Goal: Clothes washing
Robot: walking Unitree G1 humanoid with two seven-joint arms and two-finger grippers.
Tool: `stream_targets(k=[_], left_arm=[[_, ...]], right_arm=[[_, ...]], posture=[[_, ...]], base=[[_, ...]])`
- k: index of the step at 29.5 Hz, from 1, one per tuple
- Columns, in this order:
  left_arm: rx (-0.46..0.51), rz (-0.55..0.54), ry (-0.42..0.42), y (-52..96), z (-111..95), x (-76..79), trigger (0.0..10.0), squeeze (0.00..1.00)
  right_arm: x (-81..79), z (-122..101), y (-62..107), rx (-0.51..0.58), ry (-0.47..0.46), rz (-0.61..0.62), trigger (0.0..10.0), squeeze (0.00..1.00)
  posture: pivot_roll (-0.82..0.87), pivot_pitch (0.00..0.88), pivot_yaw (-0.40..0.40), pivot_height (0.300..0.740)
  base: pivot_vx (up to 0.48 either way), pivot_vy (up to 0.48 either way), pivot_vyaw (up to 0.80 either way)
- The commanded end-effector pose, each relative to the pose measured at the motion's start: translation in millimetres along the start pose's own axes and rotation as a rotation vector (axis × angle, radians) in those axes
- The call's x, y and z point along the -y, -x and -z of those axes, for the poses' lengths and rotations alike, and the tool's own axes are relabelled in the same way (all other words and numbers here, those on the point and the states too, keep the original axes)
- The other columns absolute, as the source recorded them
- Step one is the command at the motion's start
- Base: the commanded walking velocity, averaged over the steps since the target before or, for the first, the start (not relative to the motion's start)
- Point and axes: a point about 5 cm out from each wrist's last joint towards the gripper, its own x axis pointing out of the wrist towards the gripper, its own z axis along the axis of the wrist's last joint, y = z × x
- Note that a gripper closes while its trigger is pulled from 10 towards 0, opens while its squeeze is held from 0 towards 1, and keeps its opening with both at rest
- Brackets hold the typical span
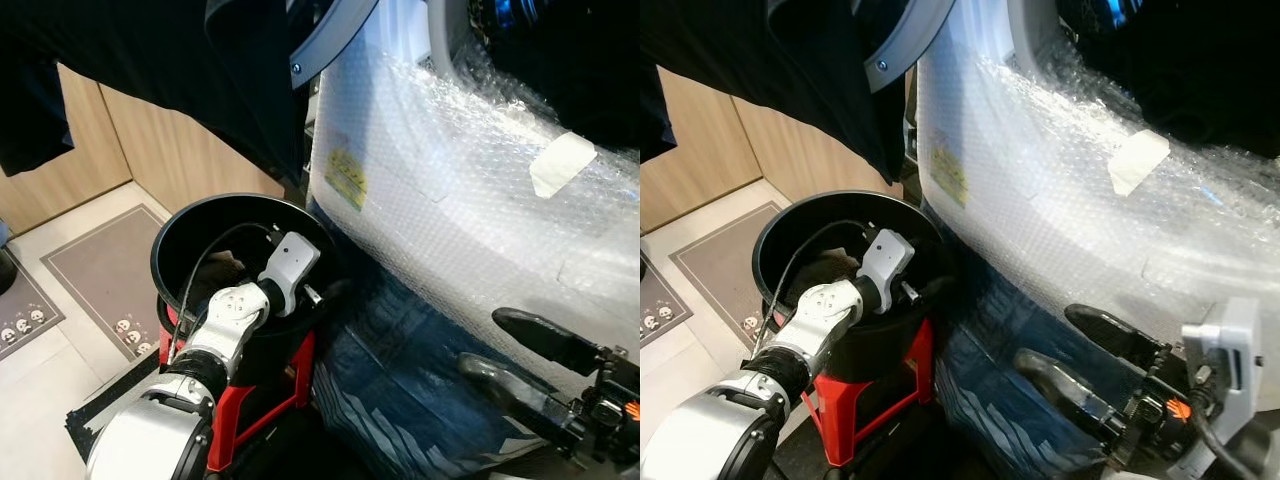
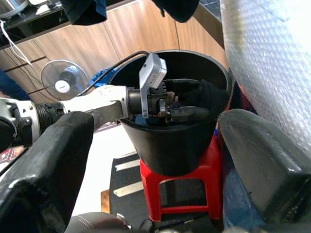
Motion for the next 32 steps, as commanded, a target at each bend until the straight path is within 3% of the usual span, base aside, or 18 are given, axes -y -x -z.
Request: stream_targets(k=[1,7,8,9,11,12,32], left_arm=[[-0.032,-0.004,0.018,2.9,9,3.4,10.0,0.0],[-0.023,-0.053,0.074,13.8,18,-4.5,10.0,0.0],[-0.016,-0.058,0.098,15.5,19,-5.4,3.8,0.0],[-0.014,-0.061,0.092,15.8,19,-5.7,2.4,0.0],[-0.013,-0.062,0.086,16.0,19,-6.0,2.4,0.0],[-0.01,-0.061,0.094,16.0,19,-5.7,0.0,0.0],[0.01,-0.068,0.103,18.7,18,-8.8,0.0,0.0]], right_arm=[[-5.2,-2,2.0,-0.018,0.021,-0.003,10.0,0.0],[-4.4,-6,4.4,-0.028,0.006,0.003,10.0,0.0],[-4.6,-8,4.1,-0.03,0.001,0.002,10.0,0.0],[-4.3,-9,4.0,-0.03,0.0,0.002,10.0,0.0],[-4.2,-10,3.9,-0.031,0.0,0.002,10.0,0.0],[-3.9,-11,4.0,-0.031,0.002,0.002,10.0,0.0],[2.5,-22,5.6,-0.026,-0.001,0.025,10.0,0.0]], posture=[[-0.4,0.368,-0.186,0.74],[-0.39,0.368,-0.2,0.74],[-0.39,0.367,-0.203,0.74],[-0.4,0.366,-0.206,0.74],[-0.4,0.366,-0.206,0.74],[-0.4,0.367,-0.208,0.74],[-0.4,0.363,-0.219,0.74]], base=[[0.0,0.0,0.0],[0.0,0.0,0.0],[0.0,0.0,0.0],[0.0,0.0,0.0],[0.0,0.0,0.0],[0.0,0.0,0.0],[0.0,0.0,0.0]])
